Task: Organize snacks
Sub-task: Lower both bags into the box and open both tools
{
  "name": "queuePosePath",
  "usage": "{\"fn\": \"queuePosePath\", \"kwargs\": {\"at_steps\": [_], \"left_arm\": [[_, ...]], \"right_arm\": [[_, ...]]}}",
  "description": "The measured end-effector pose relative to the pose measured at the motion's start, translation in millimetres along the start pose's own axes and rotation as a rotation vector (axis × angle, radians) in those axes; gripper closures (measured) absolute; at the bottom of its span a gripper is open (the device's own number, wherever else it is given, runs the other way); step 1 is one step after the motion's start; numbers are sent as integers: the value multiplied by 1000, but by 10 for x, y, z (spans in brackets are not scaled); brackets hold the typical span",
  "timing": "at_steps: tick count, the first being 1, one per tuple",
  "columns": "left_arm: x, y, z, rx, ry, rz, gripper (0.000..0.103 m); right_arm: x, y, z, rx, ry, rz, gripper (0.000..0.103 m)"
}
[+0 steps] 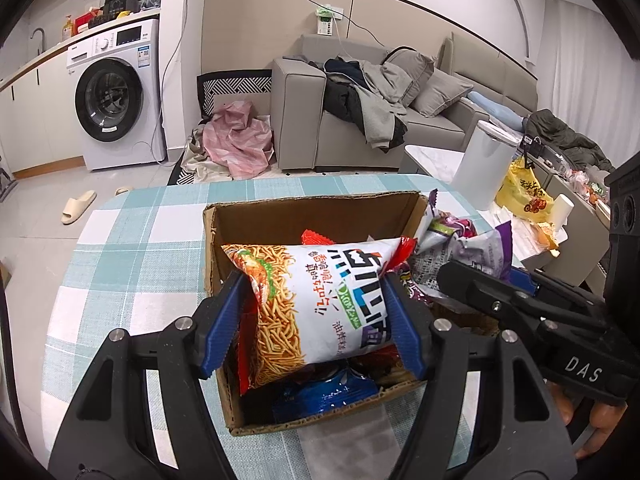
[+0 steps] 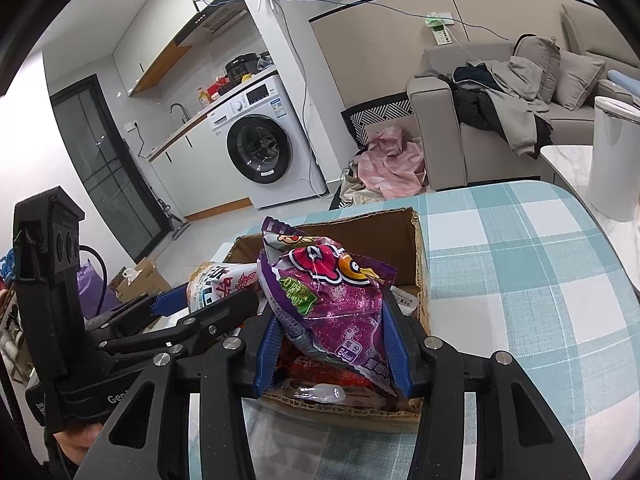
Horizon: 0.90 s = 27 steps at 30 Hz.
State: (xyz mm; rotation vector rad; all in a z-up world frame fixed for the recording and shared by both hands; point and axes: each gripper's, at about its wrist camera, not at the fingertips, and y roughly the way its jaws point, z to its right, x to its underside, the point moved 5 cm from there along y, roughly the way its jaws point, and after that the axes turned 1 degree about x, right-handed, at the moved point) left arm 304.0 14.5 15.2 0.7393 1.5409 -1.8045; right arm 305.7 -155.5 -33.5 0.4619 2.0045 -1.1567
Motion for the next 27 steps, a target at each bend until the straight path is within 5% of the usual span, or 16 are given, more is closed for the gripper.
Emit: {"fn": "queuePosePath", "kwargs": {"at_steps": [19,21,27], "left_arm": [[15,111,-72,-32,15,-2,35],[39,81,-78,-23,13,0,32],[87,-127,-135,8,-11,37,19]], "right_arm": [[38,105,-22,33,-47,-22,49],[43,56,-27,48,-66,-7,36],[53,-131,-24,56,-95,30,18]]}}
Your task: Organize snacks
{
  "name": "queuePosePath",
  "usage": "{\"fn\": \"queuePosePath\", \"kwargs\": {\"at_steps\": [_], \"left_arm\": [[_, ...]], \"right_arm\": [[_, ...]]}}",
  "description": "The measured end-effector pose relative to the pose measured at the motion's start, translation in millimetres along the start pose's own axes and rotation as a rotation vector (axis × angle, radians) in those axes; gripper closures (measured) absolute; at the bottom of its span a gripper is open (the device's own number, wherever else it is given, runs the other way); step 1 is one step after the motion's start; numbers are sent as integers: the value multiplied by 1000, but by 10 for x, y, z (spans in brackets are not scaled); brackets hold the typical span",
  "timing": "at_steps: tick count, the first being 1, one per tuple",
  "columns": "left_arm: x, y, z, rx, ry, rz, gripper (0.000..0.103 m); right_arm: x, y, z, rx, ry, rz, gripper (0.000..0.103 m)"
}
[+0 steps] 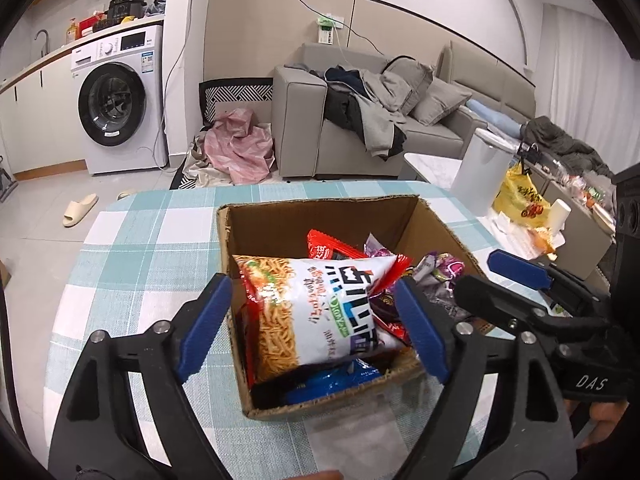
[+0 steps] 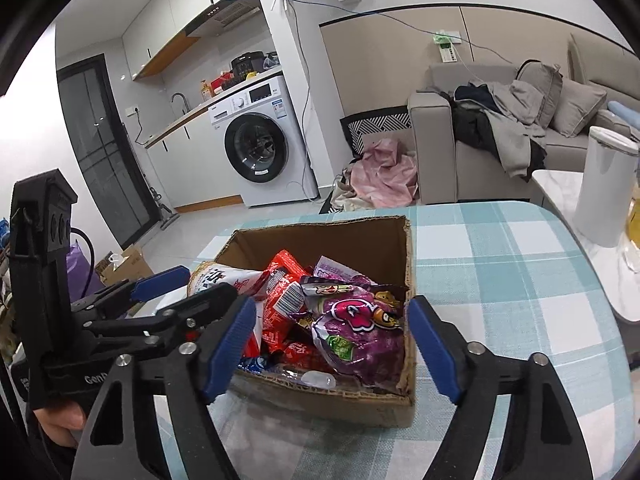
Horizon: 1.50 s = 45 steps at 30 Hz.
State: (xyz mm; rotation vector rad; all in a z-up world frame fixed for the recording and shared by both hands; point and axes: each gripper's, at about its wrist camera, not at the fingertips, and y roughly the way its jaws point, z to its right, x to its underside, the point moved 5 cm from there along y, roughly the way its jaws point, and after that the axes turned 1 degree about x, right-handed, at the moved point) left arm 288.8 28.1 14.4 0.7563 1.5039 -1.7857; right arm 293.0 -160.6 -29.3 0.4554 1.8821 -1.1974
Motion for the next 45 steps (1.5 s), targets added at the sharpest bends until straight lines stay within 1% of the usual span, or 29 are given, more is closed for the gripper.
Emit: {"fn": "queuePosePath", "kwargs": {"at_steps": [1,3,4,5,8,17,23,31,36,40,45], "left_arm": [[5,-50,-2,2,-4,4,18],[24,-119,-12,6,-2,14,12],[37,-160,-18,5,0,19,4],[51,-206,-19,1,1,29,1],[101,-352,-18,2,9,51,1],[290,-824,28,-13,21,134,1],[475,-1016,51,-17,31,144,1],[749,-1105,-2,-9,9,146,1],[890,-1121,-53,-29,4,165,1],[967,-1117,-90,-37,-4,170,1],[1055,-1115,-115,-54,10,177,1]], "right_arm": [[3,-26,-1,1,-5,2,16],[18,-87,2,5,-16,10,8],[24,-116,4,5,-19,18,6],[31,-143,1,5,-19,24,3],[50,-237,9,-21,-14,45,1],[178,-474,-42,-60,-41,97,1],[303,-611,-74,-76,-54,124,1],[537,-659,-137,-64,-89,137,1],[653,-695,-186,-69,-109,156,1],[718,-703,-205,-60,-129,157,1],[780,-714,-177,-43,-138,169,1]]}}
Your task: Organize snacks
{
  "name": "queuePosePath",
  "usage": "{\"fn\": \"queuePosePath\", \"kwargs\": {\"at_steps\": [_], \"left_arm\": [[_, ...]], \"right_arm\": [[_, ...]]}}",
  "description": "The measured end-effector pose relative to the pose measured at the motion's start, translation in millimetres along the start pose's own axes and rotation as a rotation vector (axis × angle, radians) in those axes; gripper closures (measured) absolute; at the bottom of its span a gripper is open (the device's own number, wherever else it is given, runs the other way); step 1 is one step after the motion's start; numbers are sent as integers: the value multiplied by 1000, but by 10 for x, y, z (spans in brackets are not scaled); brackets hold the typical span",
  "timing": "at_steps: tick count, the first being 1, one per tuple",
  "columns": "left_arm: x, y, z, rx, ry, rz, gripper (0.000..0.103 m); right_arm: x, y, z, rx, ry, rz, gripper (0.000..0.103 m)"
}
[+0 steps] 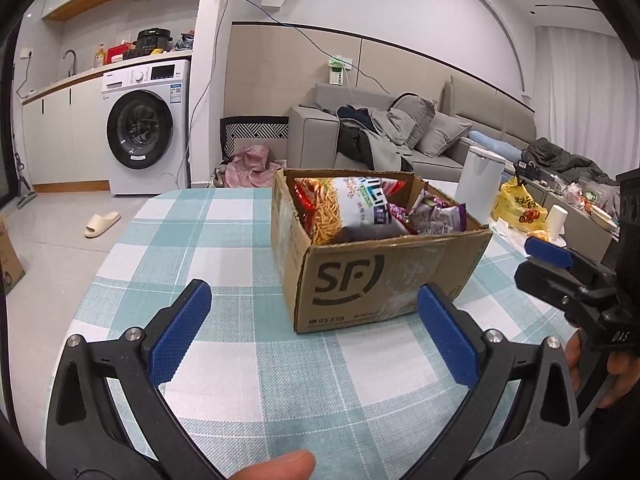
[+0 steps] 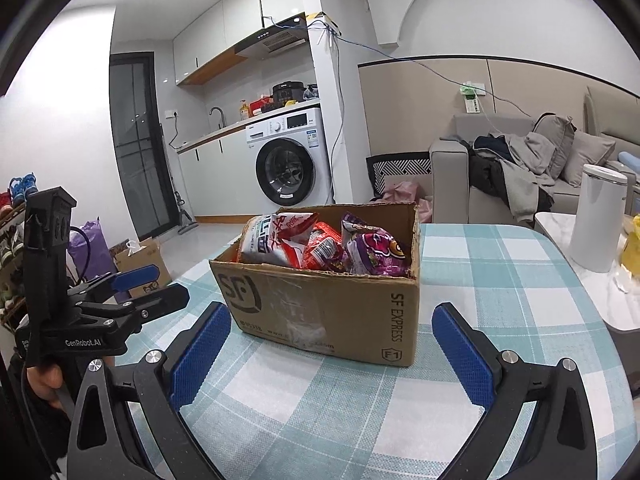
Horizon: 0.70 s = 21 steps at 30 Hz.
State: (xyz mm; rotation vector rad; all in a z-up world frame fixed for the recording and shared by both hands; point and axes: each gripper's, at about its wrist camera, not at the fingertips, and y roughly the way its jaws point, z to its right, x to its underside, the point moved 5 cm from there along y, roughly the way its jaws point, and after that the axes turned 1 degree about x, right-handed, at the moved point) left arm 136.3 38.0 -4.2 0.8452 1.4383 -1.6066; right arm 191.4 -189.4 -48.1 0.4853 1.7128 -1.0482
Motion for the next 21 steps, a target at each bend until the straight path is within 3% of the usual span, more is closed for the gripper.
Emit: {"fn": "queuePosePath", "kwargs": {"at_steps": [21], "left_arm": [[119,61,23,-12,23,40,1]], "right_arm": [[94,-81,70,28,-11,66,0]]}}
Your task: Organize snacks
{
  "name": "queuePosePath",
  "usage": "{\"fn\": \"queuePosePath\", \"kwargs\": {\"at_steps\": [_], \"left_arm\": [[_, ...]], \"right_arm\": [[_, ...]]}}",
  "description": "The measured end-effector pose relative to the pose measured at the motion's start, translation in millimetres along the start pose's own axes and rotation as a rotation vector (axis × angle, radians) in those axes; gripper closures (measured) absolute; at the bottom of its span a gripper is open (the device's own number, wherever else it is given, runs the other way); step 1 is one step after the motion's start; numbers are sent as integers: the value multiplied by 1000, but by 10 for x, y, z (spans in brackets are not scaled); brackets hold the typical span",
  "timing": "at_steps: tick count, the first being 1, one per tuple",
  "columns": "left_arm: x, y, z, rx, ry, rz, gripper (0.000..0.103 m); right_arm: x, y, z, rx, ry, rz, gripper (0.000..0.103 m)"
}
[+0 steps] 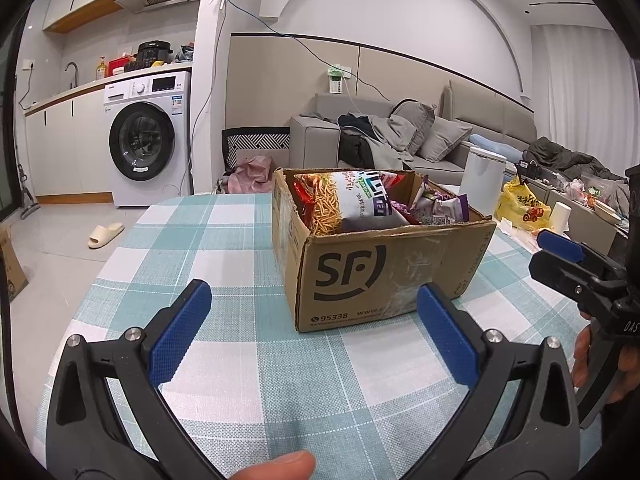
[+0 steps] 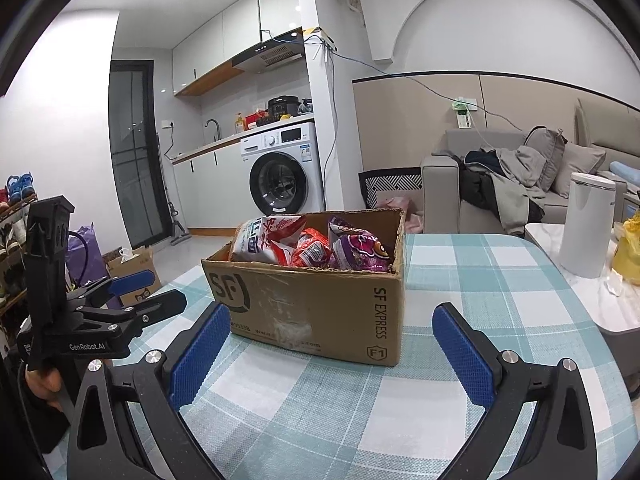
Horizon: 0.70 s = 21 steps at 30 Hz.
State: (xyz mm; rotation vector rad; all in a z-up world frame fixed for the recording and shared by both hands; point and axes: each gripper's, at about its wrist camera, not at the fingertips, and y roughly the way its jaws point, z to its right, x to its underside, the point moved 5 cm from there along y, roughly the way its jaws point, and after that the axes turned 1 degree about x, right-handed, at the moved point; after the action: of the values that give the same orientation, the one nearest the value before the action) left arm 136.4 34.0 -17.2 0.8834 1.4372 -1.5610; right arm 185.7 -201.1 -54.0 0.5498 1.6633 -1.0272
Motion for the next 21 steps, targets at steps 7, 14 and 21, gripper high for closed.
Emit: {"fn": "queuePosePath", "kwargs": {"at_steps": [7,14,21], "left_arm": [[9,1,13,-3,-4,2,1],[1,4,20,-7,-5,5,1],[1,6,20,-5,-4,5,1]], "right_arm": [[2,-12,-6,8,-5,5,0],[3,-14,-12,29,-13,-2,0],[6,8,-9,26,-19,-7,0]]}}
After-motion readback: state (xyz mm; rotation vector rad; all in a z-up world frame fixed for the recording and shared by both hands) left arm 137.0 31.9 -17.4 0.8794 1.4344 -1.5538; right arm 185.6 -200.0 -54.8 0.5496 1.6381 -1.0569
